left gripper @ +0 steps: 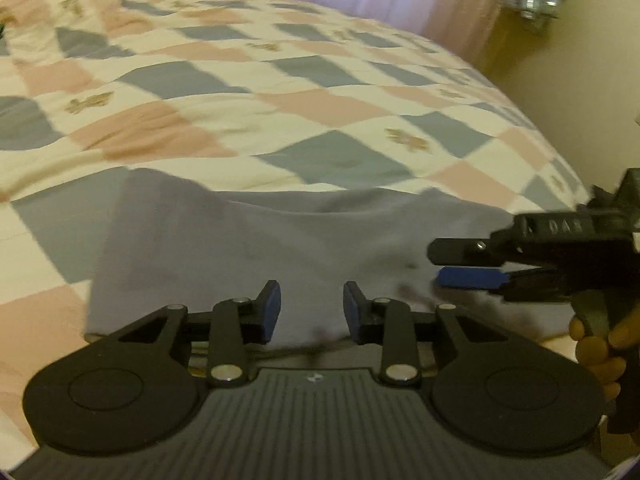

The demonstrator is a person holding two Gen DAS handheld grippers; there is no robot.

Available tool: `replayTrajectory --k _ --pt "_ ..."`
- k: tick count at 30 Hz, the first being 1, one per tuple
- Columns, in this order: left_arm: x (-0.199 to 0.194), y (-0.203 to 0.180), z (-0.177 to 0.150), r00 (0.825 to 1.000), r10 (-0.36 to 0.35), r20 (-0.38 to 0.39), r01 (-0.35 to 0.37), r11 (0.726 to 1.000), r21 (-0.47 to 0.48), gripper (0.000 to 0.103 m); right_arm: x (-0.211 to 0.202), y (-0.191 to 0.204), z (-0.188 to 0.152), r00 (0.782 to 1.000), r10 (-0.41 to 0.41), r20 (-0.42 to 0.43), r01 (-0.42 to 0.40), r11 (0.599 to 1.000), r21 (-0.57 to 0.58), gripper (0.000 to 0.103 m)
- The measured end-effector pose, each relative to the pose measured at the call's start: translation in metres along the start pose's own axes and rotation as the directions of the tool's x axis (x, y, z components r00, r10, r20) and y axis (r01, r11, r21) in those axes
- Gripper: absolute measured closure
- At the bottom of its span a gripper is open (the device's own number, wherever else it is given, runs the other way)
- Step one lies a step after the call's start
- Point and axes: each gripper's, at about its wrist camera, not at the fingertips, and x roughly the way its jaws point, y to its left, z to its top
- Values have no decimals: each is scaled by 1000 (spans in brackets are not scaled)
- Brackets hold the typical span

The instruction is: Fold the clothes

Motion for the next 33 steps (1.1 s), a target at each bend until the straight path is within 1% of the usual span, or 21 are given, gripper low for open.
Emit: replayTrajectory --k 2,4,7,8,9,10,12,13,14,16,19,22,24,29,33 --pt "4 7 4 1000 0 -5 0 1000 -4 75 9 14 1 999 -43 4 43 991 -124 55" --pt "6 14 7 1000 -6 -10 6 1000 -7 75 18 17 3 996 -84 -9 81 979 -187 55" --pt "9 20 11 1000 -14 -15 14 1000 -6 75 34 13 2 995 -76 -60 64 982 -178 56" --pt "9 22 12 1000 -16 -16 16 1000 -7 74 37 15 2 996 -55 -71 41 982 -183 63" --pt "10 24 13 1000 -17 -18 17 1000 -11 74 38 16 1 995 -28 -91 10 982 -187 67" --pt "10 26 13 1000 -15 -20 15 1000 -16 74 41 19 1 995 -11 -101 -8 983 -184 70" --pt "11 28 14 1000 -11 -24 11 1000 -24 74 45 23 -1 996 -2 -91 -15 982 -188 75" --pt "12 29 15 1000 -8 -26 7 1000 -28 74 46 24 -1 997 -9 -82 -7 982 -189 86" --pt "11 30 16 1000 -7 -26 7 1000 -30 74 45 23 -1 997 -23 -71 10 984 -179 94" --pt "11 30 19 1000 -5 -26 4 999 -33 74 41 22 0 998 -44 -49 36 987 -154 97" --pt "10 24 23 1000 -7 -25 6 1000 -26 74 17 21 1 999 -51 14 53 990 -127 98" --pt "14 12 28 999 -25 -28 24 999 -25 74 -12 16 5 995 -80 63 87 991 -103 98" --pt "18 -1 31 999 -38 -32 38 999 -18 74 -36 5 9 989 -113 91 120 990 -77 98" --pt "32 -42 33 996 -82 -46 84 996 26 73 -98 -35 22 964 -220 148 226 974 -26 98" --pt "45 -76 30 992 -110 -66 115 991 63 73 -143 -75 30 948 -278 157 280 960 12 98"
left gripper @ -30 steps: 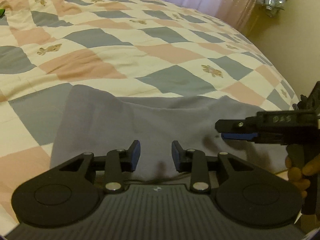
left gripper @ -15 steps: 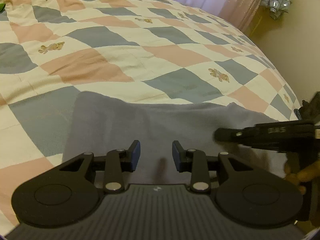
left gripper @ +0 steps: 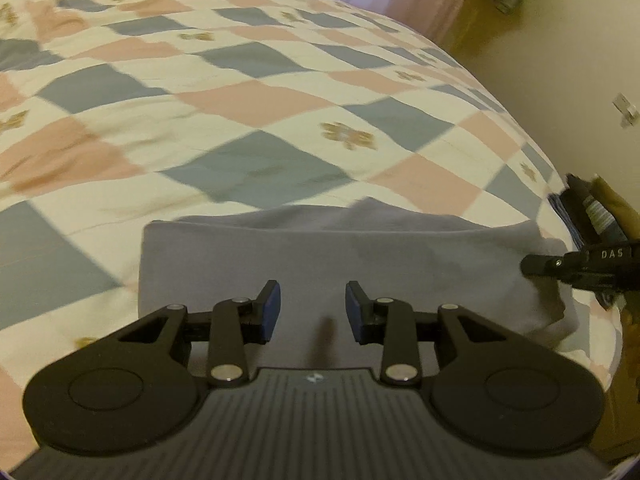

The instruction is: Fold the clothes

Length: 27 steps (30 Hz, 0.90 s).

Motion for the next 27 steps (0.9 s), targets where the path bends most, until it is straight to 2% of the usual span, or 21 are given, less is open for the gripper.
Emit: replayTrajectory --k 9,11,17,24,27 --pt "27 -53 -4 999 -12 -38 14 999 52 73 -42 -80 18 996 -68 65 64 996 55 99" --pt "30 -59 -5 999 -10 -46 13 998 57 73 -46 -94 22 995 -62 73 56 995 86 99" --pt "40 -75 -9 998 3 -60 1 998 62 73 -56 -118 23 993 -76 91 64 990 122 99" --pt "44 -87 -7 998 27 -63 -23 997 71 73 -43 -136 21 995 -82 56 73 987 143 99" --pt "43 -90 -7 997 35 -62 -30 997 71 73 -50 -135 19 994 -67 82 54 988 144 99"
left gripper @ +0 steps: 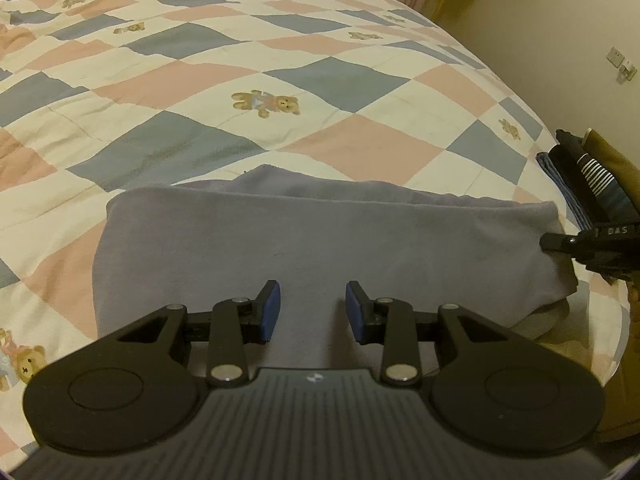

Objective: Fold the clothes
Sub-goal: 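Open the right gripper and release the folded pants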

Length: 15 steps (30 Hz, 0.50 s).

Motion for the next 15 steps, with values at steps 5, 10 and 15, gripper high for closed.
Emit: replayTrajectory --k 5,10,15 --pt "2 -5 -1 1000 12 -3 -12 1000 -3 73 -3 -11 0 1000 -18 7 18 999 36 99" --pt "4 -14 -2 1000 24 0 -24 1000 11 72 12 -15 3 998 -22 -54 23 1000 19 84" --pt "0 -17 7 999 27 25 -28 999 31 72 -18 7 0 988 -117 103 130 984 -126 71"
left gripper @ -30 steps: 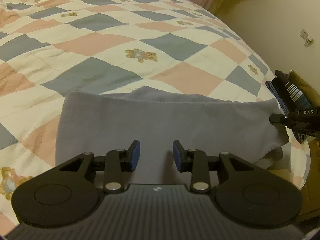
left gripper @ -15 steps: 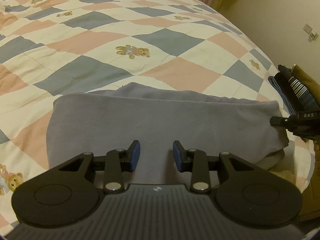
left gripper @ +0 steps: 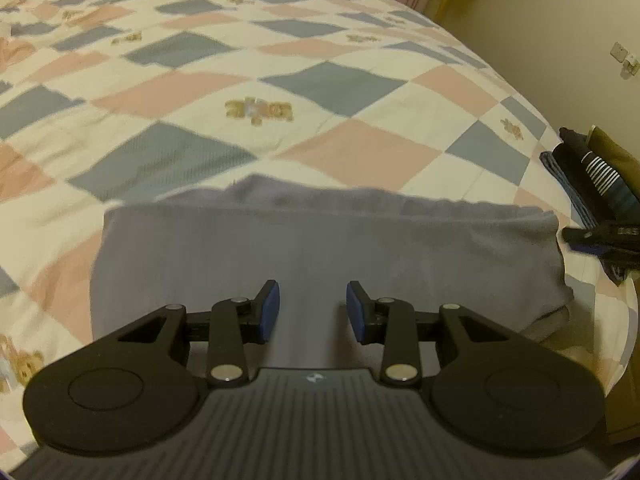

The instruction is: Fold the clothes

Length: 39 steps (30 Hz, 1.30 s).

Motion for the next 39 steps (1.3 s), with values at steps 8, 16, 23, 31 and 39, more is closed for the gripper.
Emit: replayTrajectory --k 8,16,23,31,39 --pt "33 -9 19 1000 19 19 -21 995 102 74 21 48 -12 998 3 62 18 942 -334 76" --pt "61 -3 30 996 86 -26 -80 978 193 74 76 16 -5 998 -55 -28 46 967 -251 66" --pt "-1 12 29 997 74 19 -76 982 175 75 4 45 -21 990 -41 136 75 965 -252 67" --pt "35 60 32 990 112 -90 -88 967 239 98 45 52 -57 989 -148 18 147 952 -269 80" --pt "2 97 53 993 -47 -109 80 943 324 95 -12 131 -72 972 -186 144 201 975 -97 75"
